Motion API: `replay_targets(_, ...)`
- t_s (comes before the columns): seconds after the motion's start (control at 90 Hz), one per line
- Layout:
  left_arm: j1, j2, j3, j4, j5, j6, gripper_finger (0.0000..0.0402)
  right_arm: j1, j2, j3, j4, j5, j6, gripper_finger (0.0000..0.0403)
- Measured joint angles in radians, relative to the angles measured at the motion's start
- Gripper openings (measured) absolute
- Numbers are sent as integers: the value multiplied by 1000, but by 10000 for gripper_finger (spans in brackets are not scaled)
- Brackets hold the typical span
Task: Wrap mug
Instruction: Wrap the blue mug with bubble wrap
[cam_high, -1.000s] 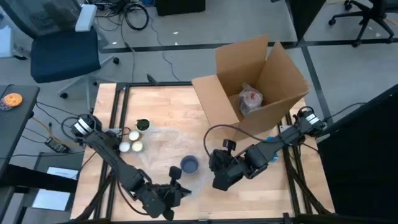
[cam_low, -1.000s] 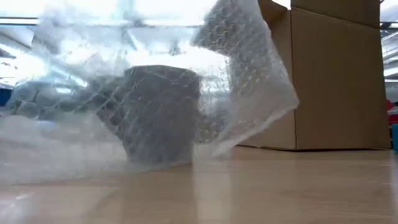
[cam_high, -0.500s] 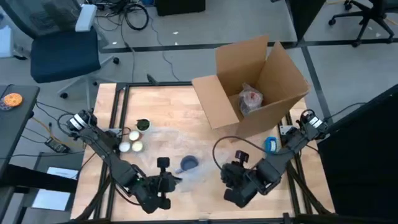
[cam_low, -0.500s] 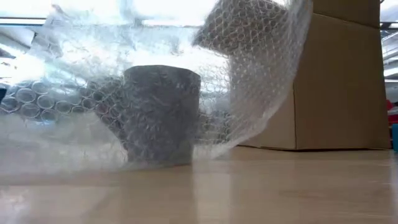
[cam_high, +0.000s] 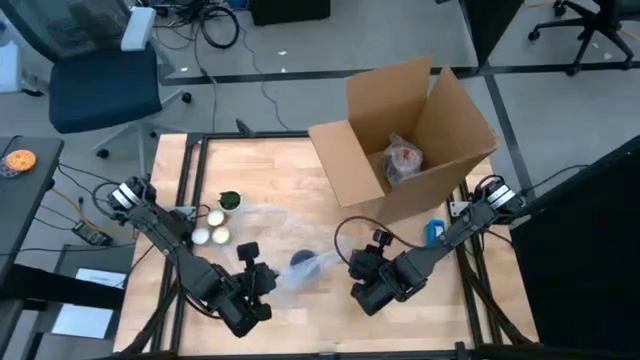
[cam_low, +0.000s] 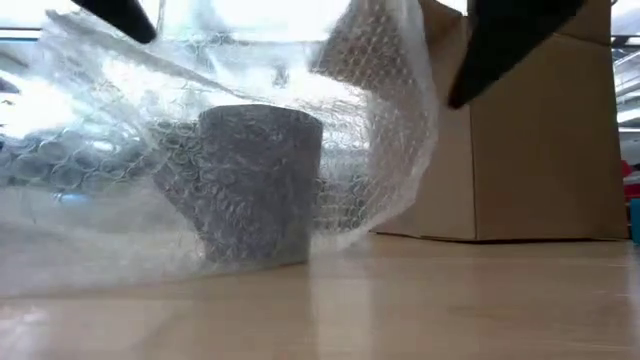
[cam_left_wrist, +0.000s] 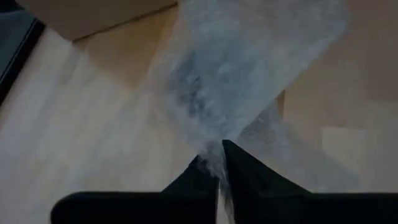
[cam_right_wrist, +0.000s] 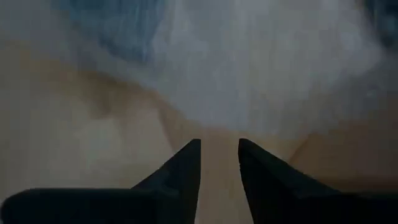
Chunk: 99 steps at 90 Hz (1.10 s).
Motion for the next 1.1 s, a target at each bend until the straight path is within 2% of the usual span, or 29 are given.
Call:
replay_targets(0.156, 0, 0, 0, 88, 0, 85, 0, -64, 0, -46, 210, 13, -223, 73)
replay_targets(0.367, -16, 0, 0, 245, 40, 247, 0, -139, 0, -65, 405, 11, -421, 73)
replay_targets(0.511, -21, 0, 0, 313, 52, 320, 0, -163, 0, -65, 548, -66, -516, 73)
replay_targets(0.733, -21, 0, 0, 394, 54, 381, 0, -181, 0, -65, 666, -98, -569, 73)
replay_targets(0.967, -20, 1, 0, 536, 138, 517, 0, -204, 0, -65, 685, -103, -581, 73)
replay_targets(1.1, -21, 1, 0, 558, 145, 540, 0, -214, -1, -65, 689, -104, -581, 73)
